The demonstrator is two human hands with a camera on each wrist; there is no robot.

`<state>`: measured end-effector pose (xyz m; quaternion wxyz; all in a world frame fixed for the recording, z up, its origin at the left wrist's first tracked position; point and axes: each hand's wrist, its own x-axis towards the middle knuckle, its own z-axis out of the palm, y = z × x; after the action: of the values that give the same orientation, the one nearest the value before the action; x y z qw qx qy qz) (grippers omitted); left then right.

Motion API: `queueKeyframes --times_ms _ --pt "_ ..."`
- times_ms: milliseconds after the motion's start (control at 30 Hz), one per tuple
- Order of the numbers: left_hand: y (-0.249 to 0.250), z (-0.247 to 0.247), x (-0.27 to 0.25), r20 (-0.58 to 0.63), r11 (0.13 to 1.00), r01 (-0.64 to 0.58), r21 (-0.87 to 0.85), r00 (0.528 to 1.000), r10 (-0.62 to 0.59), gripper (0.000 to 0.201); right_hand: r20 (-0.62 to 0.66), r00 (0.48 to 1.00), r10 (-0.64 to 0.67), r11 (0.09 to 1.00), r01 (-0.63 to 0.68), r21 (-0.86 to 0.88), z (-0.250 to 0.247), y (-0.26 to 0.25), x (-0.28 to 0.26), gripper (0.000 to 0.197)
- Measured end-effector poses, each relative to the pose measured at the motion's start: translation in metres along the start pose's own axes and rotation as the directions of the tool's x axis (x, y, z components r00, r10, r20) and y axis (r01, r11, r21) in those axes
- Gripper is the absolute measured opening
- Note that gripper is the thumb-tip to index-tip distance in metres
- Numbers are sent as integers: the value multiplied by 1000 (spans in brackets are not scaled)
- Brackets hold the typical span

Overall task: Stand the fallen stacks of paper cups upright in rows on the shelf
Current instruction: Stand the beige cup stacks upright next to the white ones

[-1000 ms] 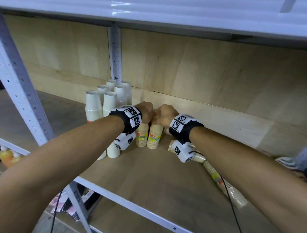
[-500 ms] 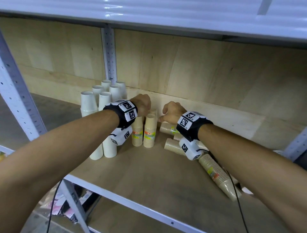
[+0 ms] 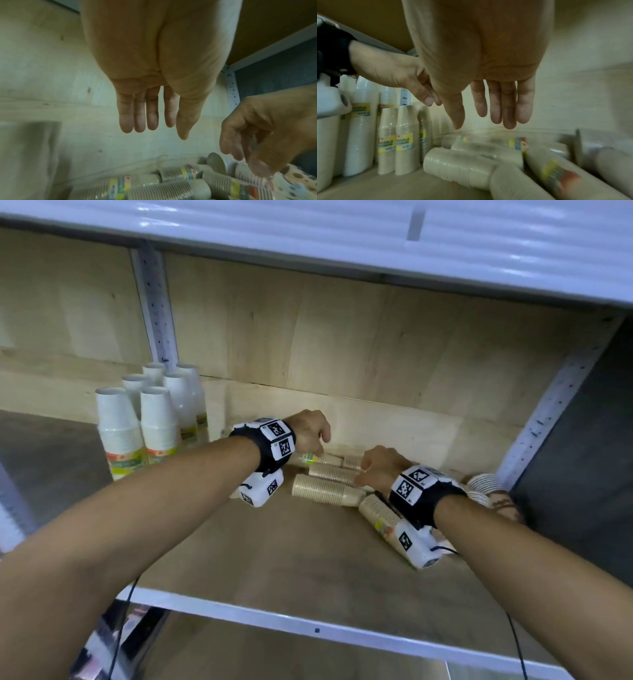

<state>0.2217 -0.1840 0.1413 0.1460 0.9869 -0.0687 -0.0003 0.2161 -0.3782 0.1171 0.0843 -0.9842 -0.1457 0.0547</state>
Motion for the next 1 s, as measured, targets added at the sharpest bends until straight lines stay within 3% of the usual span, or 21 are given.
queueKeyframes --times_ms 233,400,533,733,1000 --pt "24 50 7 107 998 -68 -19 992 69 44 87 996 36 995 -27 -95 25 55 -33 22" --pt "21 82 14 136 998 -37 -45 990 43 49 126 989 84 994 -75 -74 46 77 -43 58" --pt "14 93 18 175 1000 -17 3 984 16 62 117 988 105 994 -101 -44 60 83 -45 64" --pt "8 100 17 194 978 -65 200 981 26 62 108 983 151 988 -153 7 68 90 -47 62" --pt "0 103 18 224 972 -73 222 974 22 60 146 974 173 983 -180 33 81 93 -43 81"
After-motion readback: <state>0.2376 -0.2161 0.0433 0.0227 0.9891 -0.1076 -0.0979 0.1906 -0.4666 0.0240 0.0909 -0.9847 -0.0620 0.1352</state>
